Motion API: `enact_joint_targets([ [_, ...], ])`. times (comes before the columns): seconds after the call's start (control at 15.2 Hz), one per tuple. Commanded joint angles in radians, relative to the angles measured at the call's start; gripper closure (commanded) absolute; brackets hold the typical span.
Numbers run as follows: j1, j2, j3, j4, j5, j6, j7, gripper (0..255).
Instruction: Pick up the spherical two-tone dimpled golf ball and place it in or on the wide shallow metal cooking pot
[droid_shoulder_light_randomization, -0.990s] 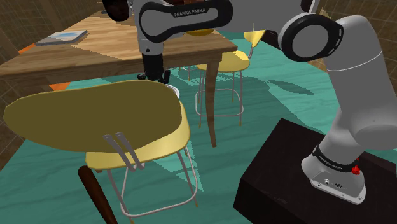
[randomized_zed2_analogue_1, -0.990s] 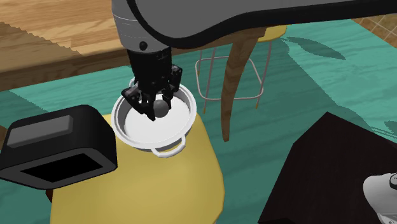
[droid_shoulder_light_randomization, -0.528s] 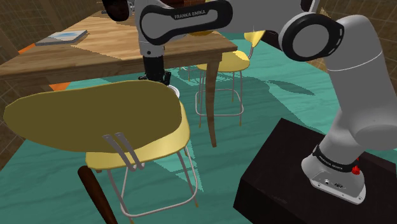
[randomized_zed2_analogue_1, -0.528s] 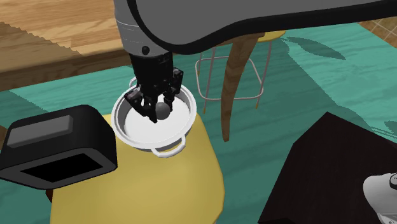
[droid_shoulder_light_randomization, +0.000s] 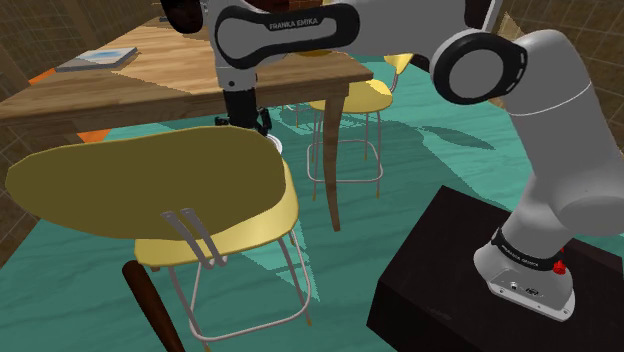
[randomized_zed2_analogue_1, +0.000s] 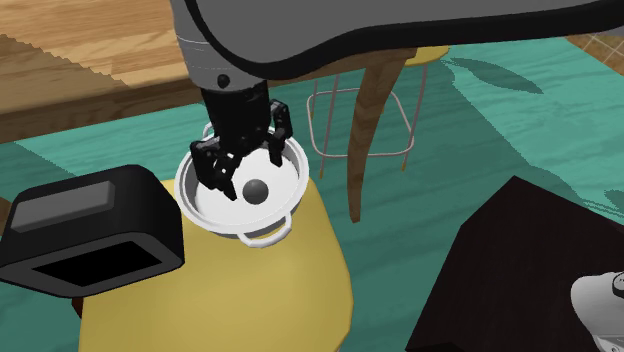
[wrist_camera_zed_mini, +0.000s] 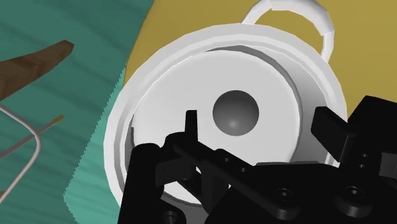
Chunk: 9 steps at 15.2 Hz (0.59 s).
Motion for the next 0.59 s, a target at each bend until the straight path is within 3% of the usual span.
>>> enact_joint_targets([
  [0.0, -0.017, -0.004, -0.018, 0.032, -0.012, 0.103, -0.005, 0],
  [0.53, -0.005, -0.002, -0.041, 0.065, 0.003, 0.074, -0.010, 0],
])
